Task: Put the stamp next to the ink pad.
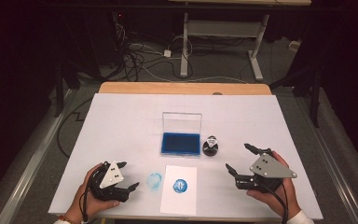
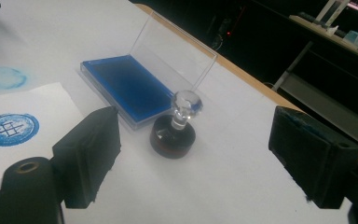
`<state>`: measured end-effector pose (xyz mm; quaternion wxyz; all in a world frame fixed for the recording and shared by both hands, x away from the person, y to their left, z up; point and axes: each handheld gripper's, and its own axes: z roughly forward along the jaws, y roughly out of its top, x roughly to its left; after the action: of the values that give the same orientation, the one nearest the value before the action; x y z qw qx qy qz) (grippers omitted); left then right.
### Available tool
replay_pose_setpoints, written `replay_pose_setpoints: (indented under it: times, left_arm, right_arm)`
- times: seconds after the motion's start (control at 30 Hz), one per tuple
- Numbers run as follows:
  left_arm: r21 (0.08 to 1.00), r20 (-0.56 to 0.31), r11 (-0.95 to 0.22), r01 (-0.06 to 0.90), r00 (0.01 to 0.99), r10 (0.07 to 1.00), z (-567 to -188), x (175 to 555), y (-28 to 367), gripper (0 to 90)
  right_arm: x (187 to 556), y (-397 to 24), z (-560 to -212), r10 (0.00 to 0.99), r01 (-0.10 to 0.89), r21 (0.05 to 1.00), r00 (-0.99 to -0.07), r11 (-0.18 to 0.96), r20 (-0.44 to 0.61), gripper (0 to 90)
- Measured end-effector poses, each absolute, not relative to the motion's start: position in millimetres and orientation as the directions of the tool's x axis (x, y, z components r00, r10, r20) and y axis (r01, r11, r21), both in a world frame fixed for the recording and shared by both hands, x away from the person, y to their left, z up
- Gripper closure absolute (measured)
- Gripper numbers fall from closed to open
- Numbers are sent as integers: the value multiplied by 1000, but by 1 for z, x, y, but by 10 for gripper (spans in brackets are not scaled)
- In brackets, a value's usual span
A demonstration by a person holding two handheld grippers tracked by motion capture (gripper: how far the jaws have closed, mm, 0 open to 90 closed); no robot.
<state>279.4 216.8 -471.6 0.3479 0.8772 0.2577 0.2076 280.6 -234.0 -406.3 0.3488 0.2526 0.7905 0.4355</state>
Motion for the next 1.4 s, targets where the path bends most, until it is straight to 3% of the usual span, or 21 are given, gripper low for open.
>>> replay_pose_setpoints:
  times: [0.7, 0.97, 1.4]
  left_arm:
    - [745, 185, -600, 292, 773, 606, -466, 278, 216, 180]
    - [760, 189, -588, 278, 771, 608, -462, 274, 216, 181]
    - [761, 200, -598, 251, 785, 586, -460, 272, 212, 181]
  right_arm:
    - [267, -262, -439, 730, 144, 838, -582, 526, -358, 163]
    - [260, -269, -452, 736, 171, 847, -599, 504, -317, 162]
    - [250, -265, -449, 730, 151, 843, -593, 516, -340, 162]
